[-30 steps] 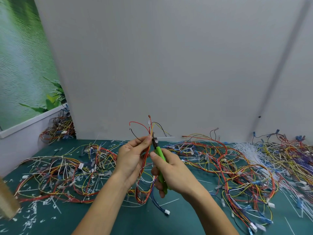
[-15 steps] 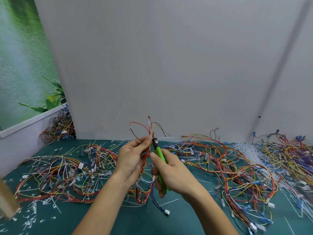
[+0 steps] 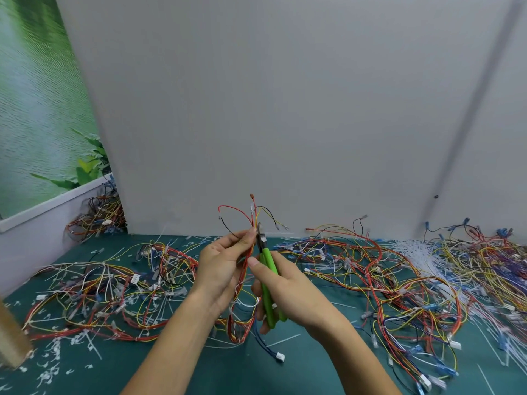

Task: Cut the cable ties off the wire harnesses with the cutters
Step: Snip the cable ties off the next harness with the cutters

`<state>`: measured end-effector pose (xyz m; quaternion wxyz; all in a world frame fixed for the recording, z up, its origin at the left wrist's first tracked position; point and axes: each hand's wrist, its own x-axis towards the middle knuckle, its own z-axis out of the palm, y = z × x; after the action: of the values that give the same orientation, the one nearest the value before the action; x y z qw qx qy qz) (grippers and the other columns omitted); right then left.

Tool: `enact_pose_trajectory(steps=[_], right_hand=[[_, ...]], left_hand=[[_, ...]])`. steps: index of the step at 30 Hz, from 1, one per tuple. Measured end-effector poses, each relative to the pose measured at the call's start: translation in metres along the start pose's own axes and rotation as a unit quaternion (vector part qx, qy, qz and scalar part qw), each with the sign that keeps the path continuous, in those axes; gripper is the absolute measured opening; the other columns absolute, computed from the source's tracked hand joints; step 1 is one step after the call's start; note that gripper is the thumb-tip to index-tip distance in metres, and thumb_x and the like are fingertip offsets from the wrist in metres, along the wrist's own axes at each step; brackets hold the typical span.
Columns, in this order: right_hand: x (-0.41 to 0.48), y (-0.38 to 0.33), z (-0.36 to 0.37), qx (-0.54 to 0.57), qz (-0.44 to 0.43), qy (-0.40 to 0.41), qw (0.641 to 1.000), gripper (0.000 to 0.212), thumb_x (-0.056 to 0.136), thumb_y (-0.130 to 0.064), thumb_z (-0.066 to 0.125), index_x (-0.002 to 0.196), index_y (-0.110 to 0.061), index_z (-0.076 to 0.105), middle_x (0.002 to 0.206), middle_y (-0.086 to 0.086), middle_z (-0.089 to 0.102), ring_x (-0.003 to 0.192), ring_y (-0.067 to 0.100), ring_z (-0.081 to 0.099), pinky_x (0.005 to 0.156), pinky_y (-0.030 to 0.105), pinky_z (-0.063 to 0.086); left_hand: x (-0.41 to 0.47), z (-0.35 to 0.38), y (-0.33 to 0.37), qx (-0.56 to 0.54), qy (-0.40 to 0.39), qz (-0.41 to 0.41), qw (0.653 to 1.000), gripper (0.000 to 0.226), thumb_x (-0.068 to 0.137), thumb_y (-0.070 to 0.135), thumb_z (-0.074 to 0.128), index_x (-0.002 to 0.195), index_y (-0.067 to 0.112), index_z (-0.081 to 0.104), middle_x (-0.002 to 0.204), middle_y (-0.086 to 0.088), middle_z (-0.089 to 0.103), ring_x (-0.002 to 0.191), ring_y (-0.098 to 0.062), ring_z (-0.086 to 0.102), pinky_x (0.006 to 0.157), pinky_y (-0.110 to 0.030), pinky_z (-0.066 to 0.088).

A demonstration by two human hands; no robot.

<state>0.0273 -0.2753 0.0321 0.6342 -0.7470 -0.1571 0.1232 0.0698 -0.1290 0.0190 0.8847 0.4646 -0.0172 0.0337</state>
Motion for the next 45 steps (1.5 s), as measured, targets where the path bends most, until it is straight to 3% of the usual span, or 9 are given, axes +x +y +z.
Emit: enact_pose_trajectory(steps=[4,9,16,24,31,36,41,45], right_hand=[[0.0010,0.0020,0.0016,-0.019,-0.007,0.013,1.000,0.025,0.103,-0.049,0.054,0.100,-0.024,0.053,0.087,0.008,0.059,0.060,0.032,0.063,0.063,0.061,0.059],[0.0021,0.0036,-0.0001,-0.026,-0.022,0.024,0.999,0.020,0.107,-0.041,0.050,0.099,-0.023,0.051,0.082,0.008,0.057,0.049,0.028,0.057,0.050,0.042,0.054],[-0.0005,0.0000,0.0014,0.016,-0.010,-0.002,1.000,0.019,0.107,-0.038,0.051,0.099,-0.021,0.050,0.083,0.011,0.055,0.050,0.027,0.057,0.047,0.037,0.055],[0.0013,0.0020,0.0027,-0.011,-0.005,0.008,1.000,0.024,0.104,-0.045,0.055,0.107,-0.022,0.053,0.085,0.007,0.059,0.058,0.029,0.062,0.058,0.051,0.059],[0.0038,0.0059,0.0033,-0.002,-0.017,0.018,1.000,0.021,0.108,-0.039,0.047,0.098,-0.021,0.049,0.078,0.003,0.053,0.047,0.021,0.052,0.048,0.036,0.048],[0.0028,0.0036,0.0039,0.003,-0.015,0.006,1.000,0.017,0.107,-0.039,0.049,0.102,-0.023,0.052,0.084,0.006,0.055,0.052,0.022,0.057,0.050,0.039,0.054],[0.0019,0.0041,0.0053,-0.028,-0.018,-0.001,0.999,0.021,0.098,-0.050,0.058,0.111,-0.033,0.055,0.088,0.005,0.058,0.066,0.025,0.063,0.068,0.053,0.062],[0.0037,0.0062,0.0067,-0.035,-0.029,0.013,0.999,0.012,0.103,-0.042,0.053,0.107,-0.030,0.054,0.085,0.005,0.057,0.062,0.023,0.060,0.061,0.046,0.060]], left_hand=[[0.0005,-0.0006,-0.0002,0.002,0.001,0.000,1.000,0.008,0.075,0.014,0.077,0.082,0.015,0.082,0.085,-0.005,0.076,0.074,-0.010,0.071,0.066,-0.023,0.059],[-0.0001,0.0004,0.0005,0.002,-0.002,0.009,1.000,0.008,0.075,0.014,0.077,0.081,0.015,0.082,0.085,-0.005,0.076,0.074,-0.009,0.070,0.065,-0.021,0.058],[-0.0004,0.0013,0.0010,0.006,-0.003,0.007,1.000,0.008,0.075,0.015,0.077,0.081,0.015,0.082,0.086,-0.007,0.076,0.075,-0.011,0.070,0.066,-0.022,0.058],[0.0007,-0.0003,-0.0005,0.001,-0.003,0.004,1.000,0.009,0.076,0.013,0.076,0.083,0.014,0.082,0.086,-0.007,0.076,0.074,-0.012,0.072,0.064,-0.024,0.059],[-0.0009,0.0006,0.0006,0.000,-0.011,0.016,1.000,0.007,0.076,0.013,0.076,0.081,0.013,0.081,0.084,-0.006,0.076,0.073,-0.011,0.071,0.064,-0.021,0.058],[-0.0012,0.0015,0.0000,0.007,-0.006,0.025,1.000,0.007,0.077,0.013,0.076,0.081,0.014,0.082,0.083,-0.005,0.076,0.071,-0.010,0.071,0.064,-0.022,0.058],[-0.0011,0.0007,0.0004,0.016,0.006,0.035,0.999,0.006,0.078,0.016,0.076,0.082,0.015,0.081,0.081,-0.005,0.075,0.067,-0.012,0.070,0.057,-0.023,0.056],[-0.0011,0.0012,-0.0009,0.016,0.013,0.037,0.999,0.007,0.077,0.016,0.076,0.082,0.015,0.081,0.082,-0.005,0.075,0.067,-0.013,0.069,0.058,-0.024,0.057]])
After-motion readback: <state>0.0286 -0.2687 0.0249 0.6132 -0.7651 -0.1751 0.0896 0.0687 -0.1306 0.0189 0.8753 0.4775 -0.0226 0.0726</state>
